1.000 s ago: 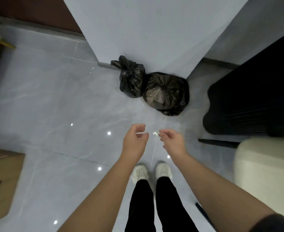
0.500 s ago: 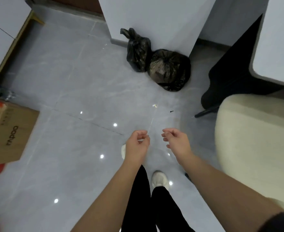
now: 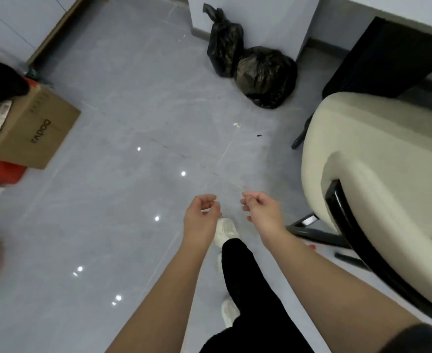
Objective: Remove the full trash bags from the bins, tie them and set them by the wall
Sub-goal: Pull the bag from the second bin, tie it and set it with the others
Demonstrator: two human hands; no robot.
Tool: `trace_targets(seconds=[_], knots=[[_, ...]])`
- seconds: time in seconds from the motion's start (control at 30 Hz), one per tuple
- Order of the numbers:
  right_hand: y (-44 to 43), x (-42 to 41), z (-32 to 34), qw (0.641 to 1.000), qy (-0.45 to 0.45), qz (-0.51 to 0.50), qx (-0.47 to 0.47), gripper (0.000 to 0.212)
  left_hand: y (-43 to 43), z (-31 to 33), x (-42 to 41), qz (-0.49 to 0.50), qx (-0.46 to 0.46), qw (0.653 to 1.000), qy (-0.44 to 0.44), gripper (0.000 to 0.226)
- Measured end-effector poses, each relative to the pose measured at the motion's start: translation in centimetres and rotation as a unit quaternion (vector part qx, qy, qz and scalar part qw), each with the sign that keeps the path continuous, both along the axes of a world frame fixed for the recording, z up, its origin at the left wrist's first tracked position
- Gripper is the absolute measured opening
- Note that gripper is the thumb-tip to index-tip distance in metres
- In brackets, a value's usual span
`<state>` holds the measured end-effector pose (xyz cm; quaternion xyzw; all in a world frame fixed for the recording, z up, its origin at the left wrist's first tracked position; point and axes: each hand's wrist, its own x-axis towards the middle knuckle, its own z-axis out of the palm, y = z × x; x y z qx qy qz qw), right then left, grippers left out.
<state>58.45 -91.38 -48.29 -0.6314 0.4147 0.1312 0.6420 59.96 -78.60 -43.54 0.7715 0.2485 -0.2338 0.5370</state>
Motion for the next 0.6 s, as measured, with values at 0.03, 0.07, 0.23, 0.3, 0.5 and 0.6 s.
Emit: trace_targets(seconds=[0.03,0.07,0.23,0.3,0.5,0.6], knots=[[-0.1,-1.9,0.1,1.0,0.002,0.014,0.002,0.018,0.0,0.2,-2.1,0.009,0.006,1.0,0.007,0.016],[-0.3,-4.2,0.5,1.0,0.006,0.03,0.006,0.018,-0.3,0.8,-4.7,0.021,0.01,1.0,0.014,0.016],[-2.6,-11.6,1.9,0.997,0.009,0.077,0.007,0.017,-2.4,2.4,-13.6,0.066,-0.001,0.997,0.037,0.015],[-4.8,-14.4,2.1,0.994,-0.001,0.105,0.013,0.018,-4.4,2.5,-16.8,0.101,-0.011,0.994,0.033,0.016],[-12.6,-22.4,1.4,0.973,0.006,0.232,0.004,0.019,-13.0,0.7,-25.8,0.22,-0.034,0.975,0.027,0.018],[-16.9,-25.6,1.7,0.963,-0.004,0.271,-0.008,0.019,-17.5,0.4,-30.5,0.243,-0.045,0.968,0.035,0.019]])
